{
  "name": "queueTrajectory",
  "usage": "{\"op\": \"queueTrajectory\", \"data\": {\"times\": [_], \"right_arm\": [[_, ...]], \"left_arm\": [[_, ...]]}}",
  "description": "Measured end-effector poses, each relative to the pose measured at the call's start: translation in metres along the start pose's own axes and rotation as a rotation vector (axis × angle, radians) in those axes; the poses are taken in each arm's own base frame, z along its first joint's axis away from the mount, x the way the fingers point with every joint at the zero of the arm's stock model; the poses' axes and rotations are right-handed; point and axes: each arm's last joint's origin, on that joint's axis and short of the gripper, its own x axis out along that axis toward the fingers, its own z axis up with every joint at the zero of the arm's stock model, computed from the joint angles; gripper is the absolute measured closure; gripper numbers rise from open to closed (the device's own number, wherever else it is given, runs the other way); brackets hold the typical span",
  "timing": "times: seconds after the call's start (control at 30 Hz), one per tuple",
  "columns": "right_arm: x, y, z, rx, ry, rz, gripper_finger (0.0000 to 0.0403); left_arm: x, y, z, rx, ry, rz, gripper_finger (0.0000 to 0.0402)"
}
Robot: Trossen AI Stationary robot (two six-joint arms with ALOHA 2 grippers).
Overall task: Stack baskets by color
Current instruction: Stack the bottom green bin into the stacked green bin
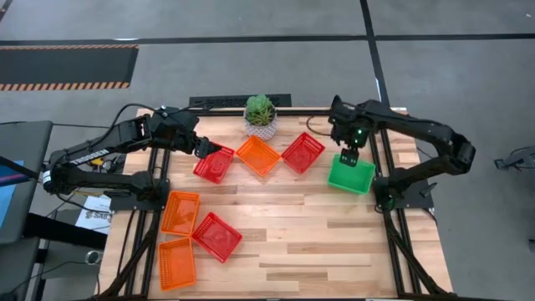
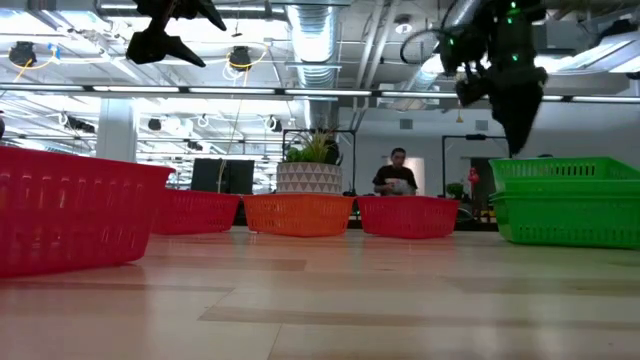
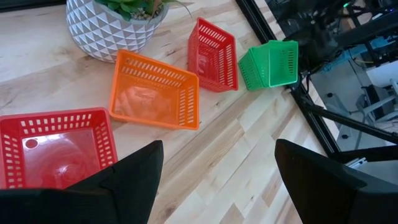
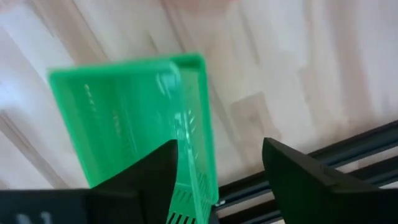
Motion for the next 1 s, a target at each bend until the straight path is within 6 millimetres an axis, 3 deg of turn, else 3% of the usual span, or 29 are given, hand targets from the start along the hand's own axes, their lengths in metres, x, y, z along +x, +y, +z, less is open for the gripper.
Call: {"op": "queueTrajectory", "data": {"times": [0.13, 0.23, 0.37, 0.53, 0.67, 0.83, 1.0], "right_arm": [[-0.025, -0.002, 0.007, 0.036, -0.082, -0.036, 0.0143], [-0.031, -0.004, 0.008, 0.097, -0.097, -0.106, 0.0143], [-0.02, -0.003, 0.004, 0.102, -0.045, -0.083, 0.0143], [-0.004, 0.007, -0.002, 0.075, 0.006, 0.068, 0.0144], [-0.003, 0.012, -0.008, 0.06, 0.012, 0.113, 0.0161], [-0.011, 0.012, -0.016, 0.066, -0.021, 0.142, 0.0227], [-0.013, 0.009, -0.02, 0.048, -0.029, 0.192, 0.0357]], "left_arm": [[0.0, 0.0, 0.0, -0.002, 0.0, 0.0, 0.0105], [0.0, 0.0, 0.0, -0.002, 0.001, 0.0, 0.0105], [0.0, 0.0, 0.0, -0.002, 0.001, 0.0, 0.0105], [0.0, 0.0, 0.0, -0.001, 0.009, -0.007, 0.0105], [0.0, 0.0, 0.0, -0.002, 0.009, -0.007, 0.0105], [0.0, 0.0, 0.0, -0.003, 0.008, -0.006, 0.0105], [0.0, 0.0, 0.0, -0.004, 0.008, -0.007, 0.0105]]}}
